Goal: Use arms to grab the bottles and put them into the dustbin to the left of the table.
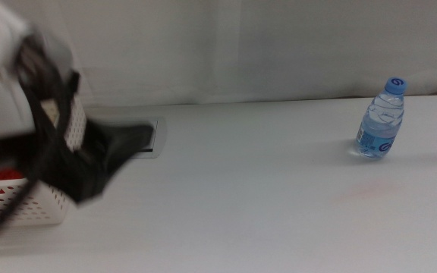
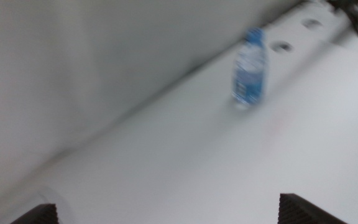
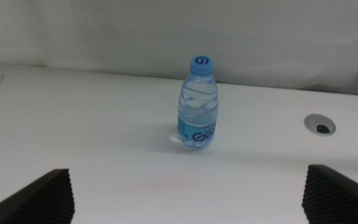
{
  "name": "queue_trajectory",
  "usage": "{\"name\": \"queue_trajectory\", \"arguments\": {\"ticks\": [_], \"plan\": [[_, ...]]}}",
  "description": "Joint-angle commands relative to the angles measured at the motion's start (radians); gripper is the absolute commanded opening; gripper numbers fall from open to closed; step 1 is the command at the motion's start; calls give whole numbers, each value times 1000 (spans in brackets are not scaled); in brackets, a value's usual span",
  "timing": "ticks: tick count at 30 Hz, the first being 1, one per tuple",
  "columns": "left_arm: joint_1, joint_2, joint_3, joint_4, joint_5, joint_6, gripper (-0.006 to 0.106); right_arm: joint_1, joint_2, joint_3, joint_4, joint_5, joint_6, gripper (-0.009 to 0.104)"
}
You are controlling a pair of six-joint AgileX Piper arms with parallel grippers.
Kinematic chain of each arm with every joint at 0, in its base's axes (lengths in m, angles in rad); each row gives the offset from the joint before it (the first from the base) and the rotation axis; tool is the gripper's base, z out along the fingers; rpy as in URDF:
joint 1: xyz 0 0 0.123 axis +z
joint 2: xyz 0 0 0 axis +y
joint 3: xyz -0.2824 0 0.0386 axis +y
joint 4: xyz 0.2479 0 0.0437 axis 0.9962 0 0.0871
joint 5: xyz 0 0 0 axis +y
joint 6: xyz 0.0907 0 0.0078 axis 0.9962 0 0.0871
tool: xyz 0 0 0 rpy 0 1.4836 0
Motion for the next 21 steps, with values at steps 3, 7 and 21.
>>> {"name": "queue_trajectory", "arguments": {"ticks": [3,7,21], "plan": [[-54,-42,88,-9,-6,5,93,-6,4,57,-5,-4,31,103],[-54,-42,100,-15,-5,1,93,-6,40,186,-145,-98,248,103],[-54,-42,100,-20,-20,1,93,-6,455,415,-1420,-238,1667,103]]}}
